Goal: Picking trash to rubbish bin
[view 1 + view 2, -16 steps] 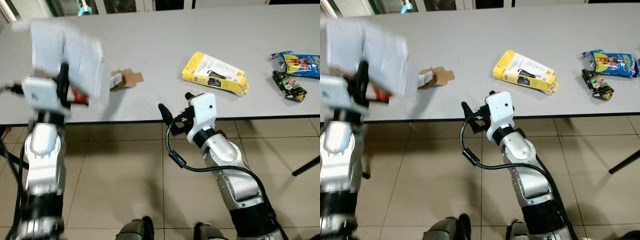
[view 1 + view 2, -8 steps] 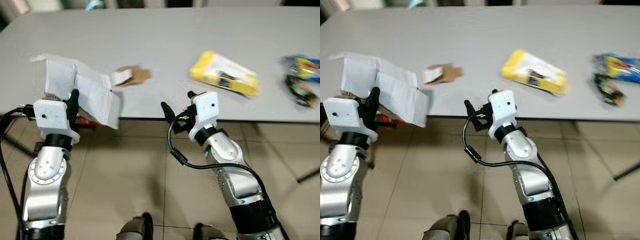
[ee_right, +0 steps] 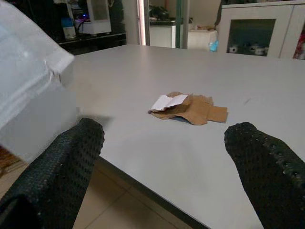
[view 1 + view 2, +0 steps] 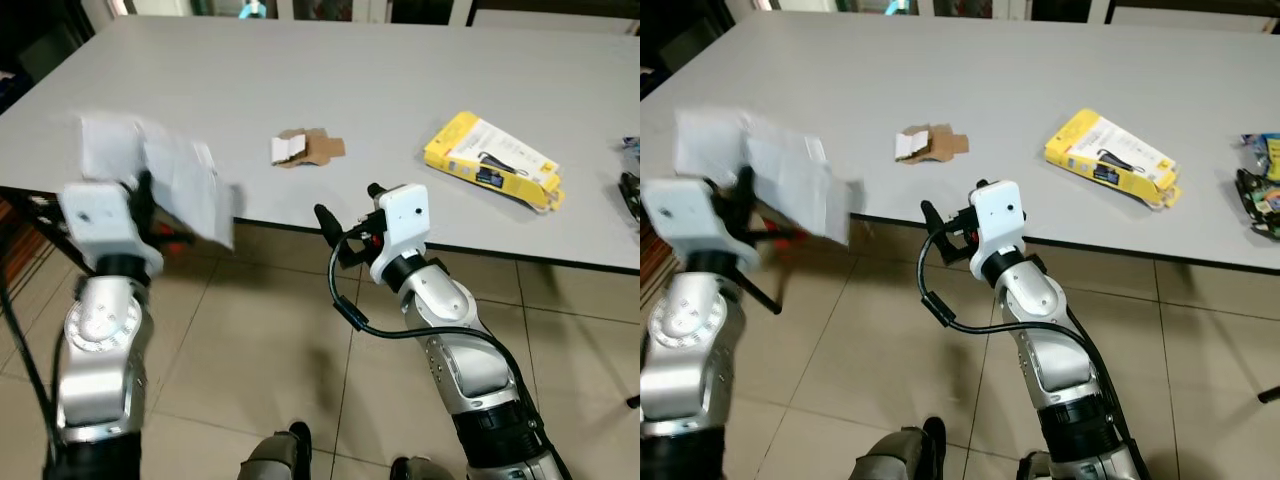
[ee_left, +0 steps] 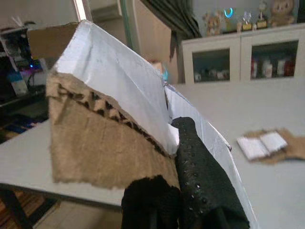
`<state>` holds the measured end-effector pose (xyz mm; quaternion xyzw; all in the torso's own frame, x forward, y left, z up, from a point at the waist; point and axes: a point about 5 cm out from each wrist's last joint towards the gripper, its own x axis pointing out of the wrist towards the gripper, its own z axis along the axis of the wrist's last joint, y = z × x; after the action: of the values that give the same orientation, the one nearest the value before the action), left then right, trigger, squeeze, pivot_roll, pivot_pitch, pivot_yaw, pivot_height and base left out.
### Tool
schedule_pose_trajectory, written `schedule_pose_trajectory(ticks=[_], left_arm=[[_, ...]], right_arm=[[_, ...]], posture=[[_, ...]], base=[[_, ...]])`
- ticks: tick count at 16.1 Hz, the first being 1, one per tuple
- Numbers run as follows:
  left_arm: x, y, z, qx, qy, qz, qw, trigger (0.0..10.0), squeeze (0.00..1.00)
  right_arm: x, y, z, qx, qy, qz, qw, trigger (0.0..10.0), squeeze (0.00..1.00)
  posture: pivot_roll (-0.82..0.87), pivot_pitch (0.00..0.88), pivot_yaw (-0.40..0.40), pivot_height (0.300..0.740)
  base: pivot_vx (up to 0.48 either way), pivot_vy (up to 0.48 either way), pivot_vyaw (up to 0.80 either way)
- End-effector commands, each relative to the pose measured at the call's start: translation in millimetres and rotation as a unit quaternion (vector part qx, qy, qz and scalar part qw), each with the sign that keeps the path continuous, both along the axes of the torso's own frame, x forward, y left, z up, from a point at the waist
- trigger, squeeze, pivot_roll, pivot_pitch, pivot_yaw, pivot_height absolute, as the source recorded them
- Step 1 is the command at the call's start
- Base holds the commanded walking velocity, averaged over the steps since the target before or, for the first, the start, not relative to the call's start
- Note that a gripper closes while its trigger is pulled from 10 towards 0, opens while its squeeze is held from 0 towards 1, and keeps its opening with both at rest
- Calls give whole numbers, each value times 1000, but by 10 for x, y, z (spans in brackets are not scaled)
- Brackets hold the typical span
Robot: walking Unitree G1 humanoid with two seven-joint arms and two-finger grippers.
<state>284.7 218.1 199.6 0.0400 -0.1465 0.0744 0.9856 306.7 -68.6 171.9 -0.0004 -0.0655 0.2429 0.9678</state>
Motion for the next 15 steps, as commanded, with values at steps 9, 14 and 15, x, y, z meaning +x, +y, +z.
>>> schedule_pose_trajectory(ticks=[9, 14, 15], left_arm=[[62, 135, 84, -8, 14, 13, 1000, 10000, 0], [81, 164, 75, -8, 21, 15, 1000, 10000, 0], [85, 168, 77, -7, 22, 16, 1000, 10000, 0]], right_arm=[[-5, 11, -19, 9, 3, -10, 1000, 10000, 0], [-10, 12, -21, 9, 2, -11, 1000, 10000, 0], [-11, 12, -22, 9, 2, -12, 1000, 10000, 0]], posture=[[-35, 139, 117, 740], [-39, 137, 121, 740], [-40, 136, 123, 740]], base=[[0, 200, 0], [0, 312, 0], [0, 315, 0]])
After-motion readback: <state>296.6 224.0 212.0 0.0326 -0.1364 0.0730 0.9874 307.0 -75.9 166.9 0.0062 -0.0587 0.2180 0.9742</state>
